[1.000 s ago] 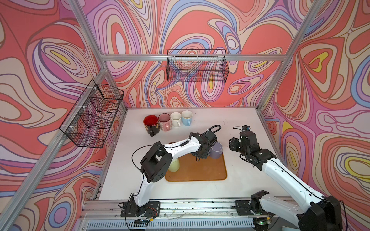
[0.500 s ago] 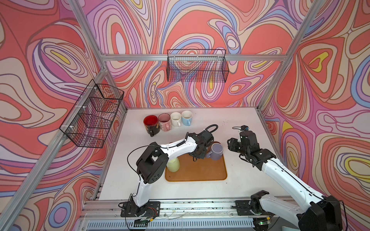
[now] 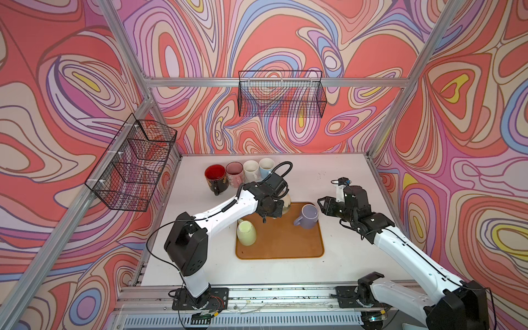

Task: Turn the mug right side up
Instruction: Pick up the mug from the tray.

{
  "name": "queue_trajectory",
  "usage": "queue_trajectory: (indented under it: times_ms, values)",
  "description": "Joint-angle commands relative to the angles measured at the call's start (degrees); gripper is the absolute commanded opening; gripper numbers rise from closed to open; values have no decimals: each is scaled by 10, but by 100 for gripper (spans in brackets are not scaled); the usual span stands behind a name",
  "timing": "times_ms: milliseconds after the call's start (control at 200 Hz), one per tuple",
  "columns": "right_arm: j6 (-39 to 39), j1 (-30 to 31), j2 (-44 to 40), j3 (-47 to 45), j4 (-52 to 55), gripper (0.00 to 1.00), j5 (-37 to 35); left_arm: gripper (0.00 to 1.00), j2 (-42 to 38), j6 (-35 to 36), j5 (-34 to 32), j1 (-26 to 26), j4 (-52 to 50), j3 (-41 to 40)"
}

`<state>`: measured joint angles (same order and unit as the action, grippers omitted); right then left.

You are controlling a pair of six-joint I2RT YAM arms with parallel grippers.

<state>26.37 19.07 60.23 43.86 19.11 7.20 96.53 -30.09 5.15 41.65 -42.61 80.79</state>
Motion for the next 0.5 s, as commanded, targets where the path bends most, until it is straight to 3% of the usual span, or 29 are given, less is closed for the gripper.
queue_trajectory:
  times_ms: [0, 275, 491]
  values:
    - [3, -3, -16, 2, -42, 51, 87, 0, -51, -20, 69, -26, 67, -19]
    - [103, -3, -29, -32, -176, 53, 260, 0, -162, -102, 198, -95, 221, -115]
    - [220, -2, -11, -90, -336, 56, 325, 0, -205, -154, 254, -135, 315, -150]
